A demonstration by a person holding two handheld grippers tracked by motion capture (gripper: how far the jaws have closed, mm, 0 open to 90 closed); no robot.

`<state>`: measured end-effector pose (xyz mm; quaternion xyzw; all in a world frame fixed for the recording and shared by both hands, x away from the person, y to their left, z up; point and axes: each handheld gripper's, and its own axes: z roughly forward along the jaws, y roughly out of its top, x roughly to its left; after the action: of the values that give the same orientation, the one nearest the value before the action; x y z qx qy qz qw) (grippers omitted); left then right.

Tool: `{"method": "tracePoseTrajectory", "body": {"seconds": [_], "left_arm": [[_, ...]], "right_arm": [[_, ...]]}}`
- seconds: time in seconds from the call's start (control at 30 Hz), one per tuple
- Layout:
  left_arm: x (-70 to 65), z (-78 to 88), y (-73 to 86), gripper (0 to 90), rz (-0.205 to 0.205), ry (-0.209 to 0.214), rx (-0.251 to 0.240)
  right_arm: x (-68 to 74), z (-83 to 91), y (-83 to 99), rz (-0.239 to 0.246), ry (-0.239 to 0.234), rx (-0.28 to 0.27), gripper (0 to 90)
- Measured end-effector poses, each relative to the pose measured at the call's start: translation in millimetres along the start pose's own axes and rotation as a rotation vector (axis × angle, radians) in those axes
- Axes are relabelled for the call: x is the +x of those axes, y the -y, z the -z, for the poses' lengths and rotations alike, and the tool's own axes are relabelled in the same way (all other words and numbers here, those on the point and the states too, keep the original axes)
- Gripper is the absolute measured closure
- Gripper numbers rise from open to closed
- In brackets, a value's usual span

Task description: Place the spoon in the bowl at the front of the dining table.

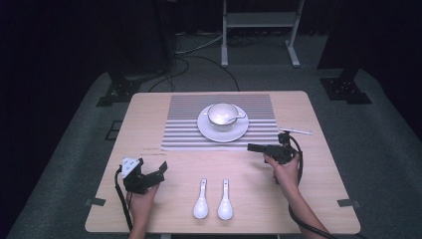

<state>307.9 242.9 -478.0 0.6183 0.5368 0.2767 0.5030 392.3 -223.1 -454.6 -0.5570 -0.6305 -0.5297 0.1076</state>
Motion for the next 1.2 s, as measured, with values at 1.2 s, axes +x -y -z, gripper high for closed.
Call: {"method": "tracePoseTrajectory", "body": {"seconds": [1.2], "left_arm": [[-0.4, 0.1, -0.1, 0.1, -0.008, -0.001, 0.004]], "right_arm": [[-6.5, 21.5, 45.8, -0.005, -0.055, 0.032, 37.0]]}}
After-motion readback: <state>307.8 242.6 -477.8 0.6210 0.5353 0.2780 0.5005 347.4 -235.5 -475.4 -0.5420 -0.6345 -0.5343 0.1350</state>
